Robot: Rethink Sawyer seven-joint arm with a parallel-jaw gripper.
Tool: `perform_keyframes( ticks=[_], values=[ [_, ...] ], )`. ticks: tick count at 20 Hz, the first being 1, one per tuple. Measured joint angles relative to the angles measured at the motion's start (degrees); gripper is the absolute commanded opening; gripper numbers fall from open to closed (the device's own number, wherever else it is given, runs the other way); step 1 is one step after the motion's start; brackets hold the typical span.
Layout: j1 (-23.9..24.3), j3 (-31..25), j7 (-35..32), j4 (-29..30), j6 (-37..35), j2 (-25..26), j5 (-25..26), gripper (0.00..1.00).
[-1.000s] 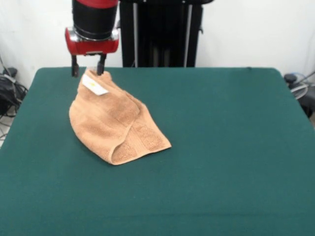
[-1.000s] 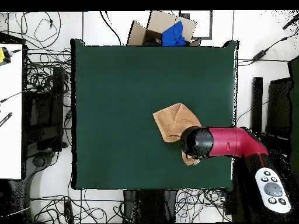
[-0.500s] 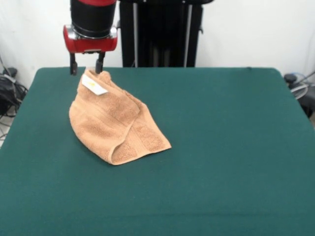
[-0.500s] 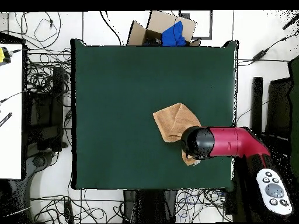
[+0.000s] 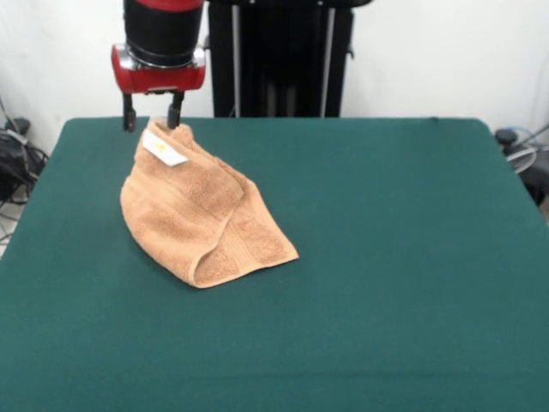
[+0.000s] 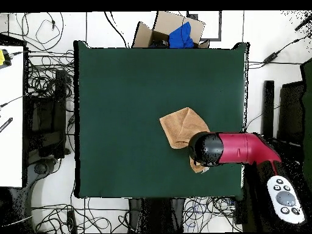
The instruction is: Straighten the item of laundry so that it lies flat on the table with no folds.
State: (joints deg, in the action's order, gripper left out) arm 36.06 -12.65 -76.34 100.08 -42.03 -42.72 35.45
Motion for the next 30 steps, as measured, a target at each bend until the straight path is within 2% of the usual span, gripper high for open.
perform_keyframes(
  ticks=[15, 30],
  values=[
    [-0.06, -0.01, 0.0, 0.0, 2.15, 4.2, 2.33, 1.0],
    [-0.07, -0.01, 0.0, 0.14, 4.55, 5.27, 2.46, 1.0]
  ],
)
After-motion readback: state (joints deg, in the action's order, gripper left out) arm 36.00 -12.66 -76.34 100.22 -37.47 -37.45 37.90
